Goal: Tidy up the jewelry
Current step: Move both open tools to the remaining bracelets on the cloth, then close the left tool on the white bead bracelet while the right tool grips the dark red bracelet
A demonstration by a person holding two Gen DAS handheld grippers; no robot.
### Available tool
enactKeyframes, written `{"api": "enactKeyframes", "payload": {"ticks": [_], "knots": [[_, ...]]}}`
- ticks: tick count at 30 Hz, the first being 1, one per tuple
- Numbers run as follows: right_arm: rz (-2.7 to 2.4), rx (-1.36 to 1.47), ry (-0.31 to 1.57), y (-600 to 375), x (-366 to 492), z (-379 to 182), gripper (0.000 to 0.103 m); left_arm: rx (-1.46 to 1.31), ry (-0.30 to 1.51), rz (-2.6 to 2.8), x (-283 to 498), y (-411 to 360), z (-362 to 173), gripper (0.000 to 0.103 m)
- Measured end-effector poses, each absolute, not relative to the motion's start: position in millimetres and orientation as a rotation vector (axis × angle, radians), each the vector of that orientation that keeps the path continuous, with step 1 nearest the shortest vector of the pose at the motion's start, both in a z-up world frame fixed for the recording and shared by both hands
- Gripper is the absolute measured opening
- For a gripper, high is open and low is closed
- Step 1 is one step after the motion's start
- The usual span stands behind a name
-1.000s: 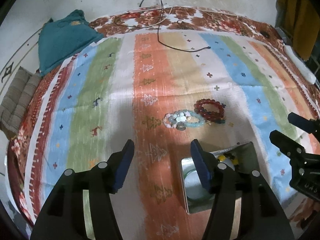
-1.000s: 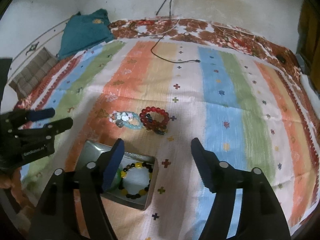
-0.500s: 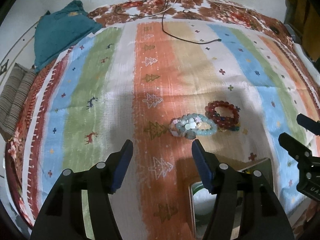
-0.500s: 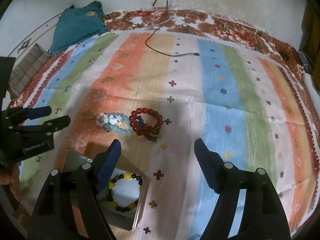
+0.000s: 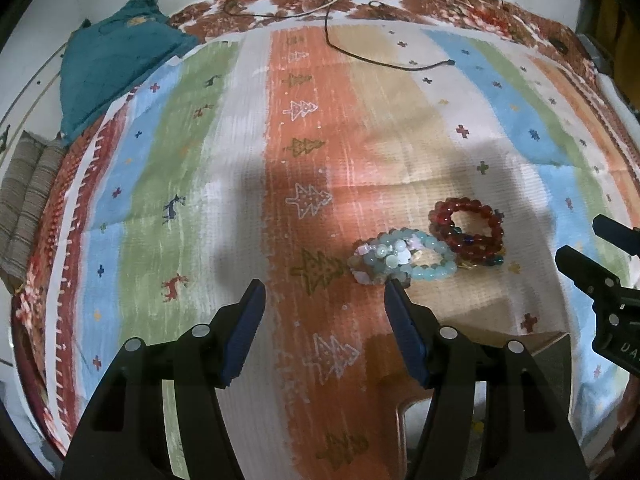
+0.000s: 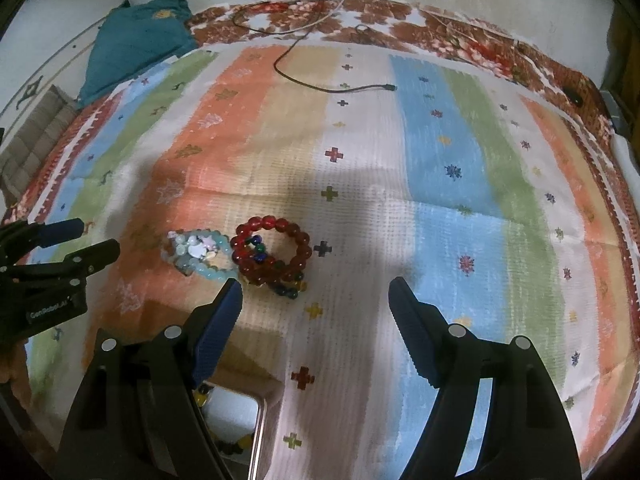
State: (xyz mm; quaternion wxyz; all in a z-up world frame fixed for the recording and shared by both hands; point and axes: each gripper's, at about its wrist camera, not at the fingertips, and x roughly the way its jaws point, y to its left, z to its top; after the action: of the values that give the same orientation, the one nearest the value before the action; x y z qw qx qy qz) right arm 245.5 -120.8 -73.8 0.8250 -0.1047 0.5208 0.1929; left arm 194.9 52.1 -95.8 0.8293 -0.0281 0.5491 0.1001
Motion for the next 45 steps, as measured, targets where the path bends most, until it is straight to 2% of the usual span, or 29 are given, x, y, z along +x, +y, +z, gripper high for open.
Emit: {"api": "enactKeyframes", "payload": {"ticks": [30, 45], "knots": [[0.354, -0.254, 1.197, -103, 290, -124, 0.076, 0.05, 1.284, 0.206, 231, 42, -150, 0.064], [0.356, -0.273, 1.253, -97, 308, -151, 0.075, -0.008, 1.296, 0.187, 243, 51, -165, 0.065]]}}
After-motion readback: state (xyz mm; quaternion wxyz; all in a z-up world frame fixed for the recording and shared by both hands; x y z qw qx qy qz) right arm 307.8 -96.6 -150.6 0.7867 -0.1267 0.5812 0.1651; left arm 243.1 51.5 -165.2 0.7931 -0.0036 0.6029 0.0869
